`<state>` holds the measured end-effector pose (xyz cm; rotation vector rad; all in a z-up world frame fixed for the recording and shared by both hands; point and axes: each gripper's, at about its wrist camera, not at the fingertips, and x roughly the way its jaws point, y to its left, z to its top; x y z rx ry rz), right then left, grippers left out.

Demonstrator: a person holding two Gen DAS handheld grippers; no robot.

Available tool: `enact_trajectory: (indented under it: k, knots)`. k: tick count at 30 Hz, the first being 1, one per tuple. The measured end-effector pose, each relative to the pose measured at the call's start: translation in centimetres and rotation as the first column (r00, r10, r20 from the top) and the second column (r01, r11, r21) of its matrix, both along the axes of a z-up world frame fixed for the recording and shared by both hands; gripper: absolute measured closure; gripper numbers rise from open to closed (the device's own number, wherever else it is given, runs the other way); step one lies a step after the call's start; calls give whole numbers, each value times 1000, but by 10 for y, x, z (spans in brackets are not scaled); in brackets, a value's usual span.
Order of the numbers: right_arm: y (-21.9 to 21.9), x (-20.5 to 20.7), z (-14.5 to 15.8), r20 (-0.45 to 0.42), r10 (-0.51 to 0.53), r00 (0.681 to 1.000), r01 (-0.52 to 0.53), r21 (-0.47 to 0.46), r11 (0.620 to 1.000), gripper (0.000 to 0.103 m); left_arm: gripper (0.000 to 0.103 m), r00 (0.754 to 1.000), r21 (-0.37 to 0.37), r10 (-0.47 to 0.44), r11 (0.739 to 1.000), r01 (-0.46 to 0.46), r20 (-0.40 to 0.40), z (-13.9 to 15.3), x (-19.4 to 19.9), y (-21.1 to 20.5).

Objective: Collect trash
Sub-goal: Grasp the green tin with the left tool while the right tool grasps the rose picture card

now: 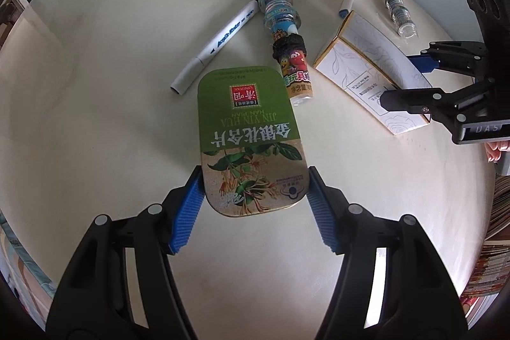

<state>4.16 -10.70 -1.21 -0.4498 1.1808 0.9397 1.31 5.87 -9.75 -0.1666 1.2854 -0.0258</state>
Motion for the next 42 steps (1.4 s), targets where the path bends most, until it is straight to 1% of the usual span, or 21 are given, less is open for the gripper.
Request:
enact_trajectory:
  k: [3, 8, 10, 12, 13, 15, 20, 22, 26, 28, 31, 34, 36, 39, 42]
  knots:
    - [0, 0, 9, -5, -26, 1000, 26, 16, 1000, 52, 43, 1000, -3, 7, 1000, -7, 13, 3, -4, 3]
    - [3, -1, 27, -25, -61, 998, 63, 61, 996, 54, 43, 999, -15, 26, 1000, -25, 43, 12, -19, 17]
    - [6, -2, 37, -23, -67, 997, 69, 80, 994, 54, 43, 998, -21, 37, 999, -36, 56, 14, -19, 20]
    - [15, -4, 48, -21, -68, 997, 70, 101, 992, 54, 43, 996, -29, 52, 998, -50, 73, 18, -23, 28]
    - [16, -4, 53, -24, -67, 997, 69, 111, 991, 54, 43, 996, -27, 67, 997, -66, 60, 21, -27, 32]
    - [21, -9, 60, -20, -58, 998, 60, 124, 991, 54, 43, 994, -34, 79, 996, -77, 75, 27, -36, 43]
    - [49, -17, 68, -4, -28, 1000, 28, 120, 992, 54, 43, 991, -37, 104, 994, -101, 89, 28, -53, 60]
    - [56, -21, 65, -5, -17, 1000, 17, 111, 994, 54, 43, 990, -30, 112, 994, -109, 81, 24, -66, 70]
    - [65, -33, 55, -18, -9, 1000, 10, 86, 996, 54, 43, 993, -2, 112, 994, -112, 37, 3, -82, 79]
    - [69, -44, 45, -33, -5, 999, 8, 75, 997, 54, 43, 993, 19, 117, 993, -117, 24, -6, -87, 81]
    - [72, -56, 35, -39, -6, 999, 9, 53, 999, 54, 44, 991, 22, 136, 990, -136, 17, -14, -88, 83]
    - [69, -60, 25, -31, -19, 999, 20, 29, 999, 54, 38, 989, 34, 147, 988, -148, 29, -14, -82, 83]
    - [69, -61, 19, -18, -31, 999, 31, 19, 999, 54, 27, 988, 40, 154, 987, -155, 23, -15, -78, 84]
    - [66, -64, 10, 12, -40, 999, 40, -13, 999, 53, 26, 987, 57, 159, 985, -160, 23, -16, -70, 85]
    - [65, -63, 6, 7, -38, 999, 38, -7, 999, 50, 28, 985, 58, 168, 984, -170, 25, -17, -62, 86]
